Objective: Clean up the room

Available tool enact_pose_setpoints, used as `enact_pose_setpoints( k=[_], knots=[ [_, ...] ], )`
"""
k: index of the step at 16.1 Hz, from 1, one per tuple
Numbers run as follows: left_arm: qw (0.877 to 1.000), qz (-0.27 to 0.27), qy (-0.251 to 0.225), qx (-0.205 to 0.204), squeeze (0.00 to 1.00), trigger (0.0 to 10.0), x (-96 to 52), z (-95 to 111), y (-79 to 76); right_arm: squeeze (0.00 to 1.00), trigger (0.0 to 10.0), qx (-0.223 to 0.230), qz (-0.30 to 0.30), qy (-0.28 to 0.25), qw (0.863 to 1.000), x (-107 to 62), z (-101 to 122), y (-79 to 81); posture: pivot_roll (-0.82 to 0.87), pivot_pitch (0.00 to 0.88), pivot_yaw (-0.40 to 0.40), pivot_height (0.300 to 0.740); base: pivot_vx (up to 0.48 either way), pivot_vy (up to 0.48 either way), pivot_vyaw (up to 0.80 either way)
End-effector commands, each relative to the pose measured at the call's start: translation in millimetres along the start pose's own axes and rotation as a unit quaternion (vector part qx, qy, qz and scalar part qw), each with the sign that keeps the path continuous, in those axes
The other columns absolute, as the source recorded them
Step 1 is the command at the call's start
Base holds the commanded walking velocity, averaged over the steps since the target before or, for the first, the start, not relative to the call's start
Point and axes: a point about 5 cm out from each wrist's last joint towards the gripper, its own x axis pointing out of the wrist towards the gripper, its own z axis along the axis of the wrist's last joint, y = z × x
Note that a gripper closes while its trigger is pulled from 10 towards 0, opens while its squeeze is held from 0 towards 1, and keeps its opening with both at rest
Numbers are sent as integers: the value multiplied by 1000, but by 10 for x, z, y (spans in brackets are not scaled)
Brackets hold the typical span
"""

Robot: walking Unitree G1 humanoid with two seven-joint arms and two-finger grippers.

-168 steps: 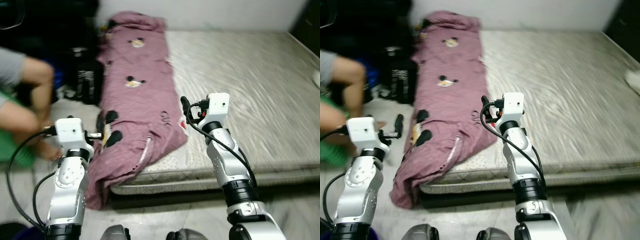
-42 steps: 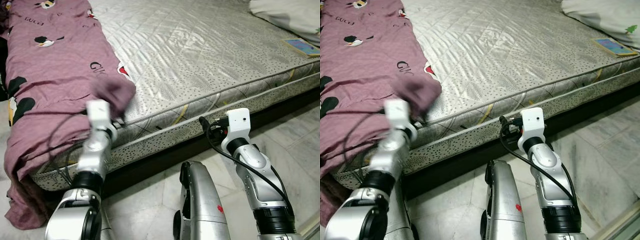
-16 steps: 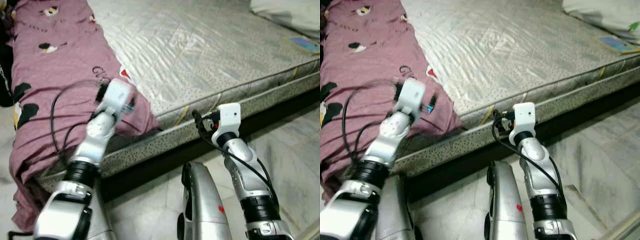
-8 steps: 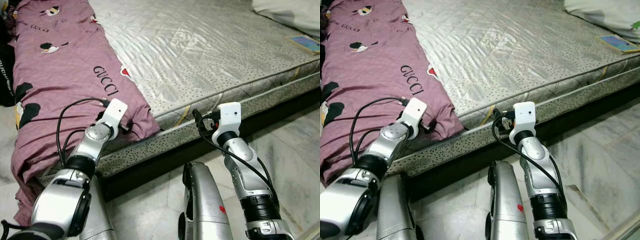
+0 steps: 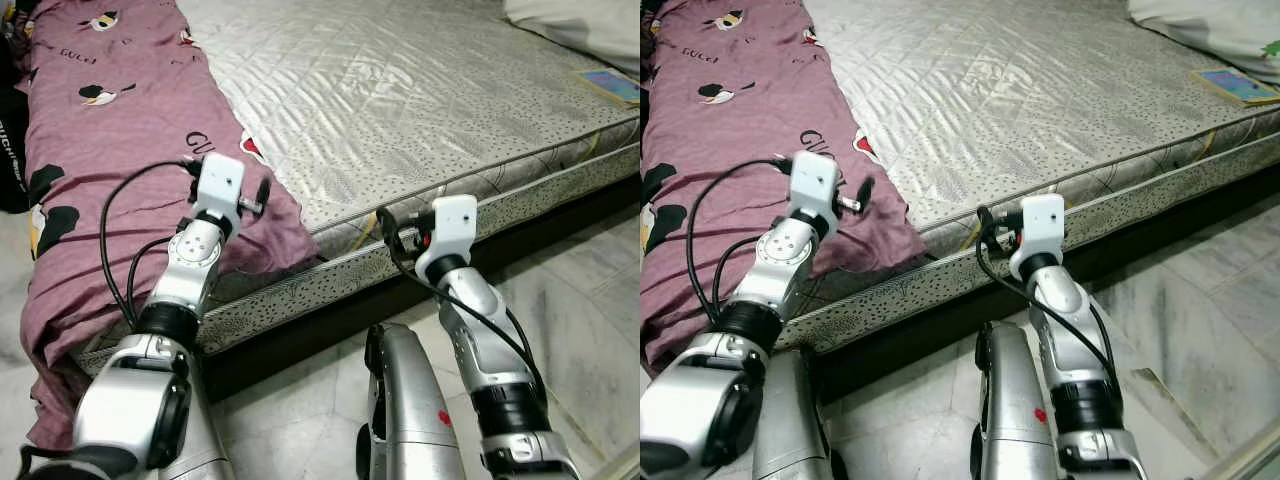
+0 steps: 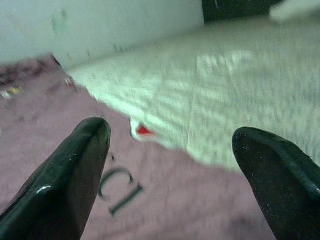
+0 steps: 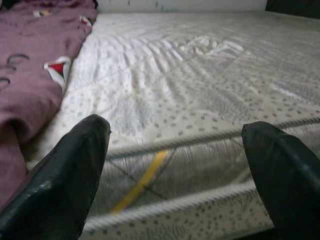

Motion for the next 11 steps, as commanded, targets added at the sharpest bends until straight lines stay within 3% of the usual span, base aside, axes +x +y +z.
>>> enact_pose_setpoints(
  k=[1,3,4,7,8,11],
  knots=[
    [999,29,-29,-10,0,10000,-21,73,48,0,10000,8,2,3,1000,31,-18,32,-129,0,-23,426,0,0,0],
    [994,86,-61,-36,0,10000,-139,118,115,0,10000,12,8,-2,1000,91,-7,96,-107,0,-24,426,0,0,0],
    [983,148,-71,-86,0,10000,-342,84,226,0,10000,14,4,-10,1000,129,16,114,-89,0,-20,426,0,0,0],
    [972,197,-55,-112,0,10000,-634,-47,353,0,10000,25,-12,-13,1000,177,15,80,-60,0,-13,426,0,0,0],
    [970,208,-37,-120,0,10000,-797,-127,394,0,10000,27,-24,-20,999,219,26,60,-53,0,-9,426,0,0,0],
    [969,218,-22,-114,0,10000,-822,-126,461,0,10000,28,-33,-22,999,297,41,42,-45,0,-6,426,0,0,0]
  ],
)
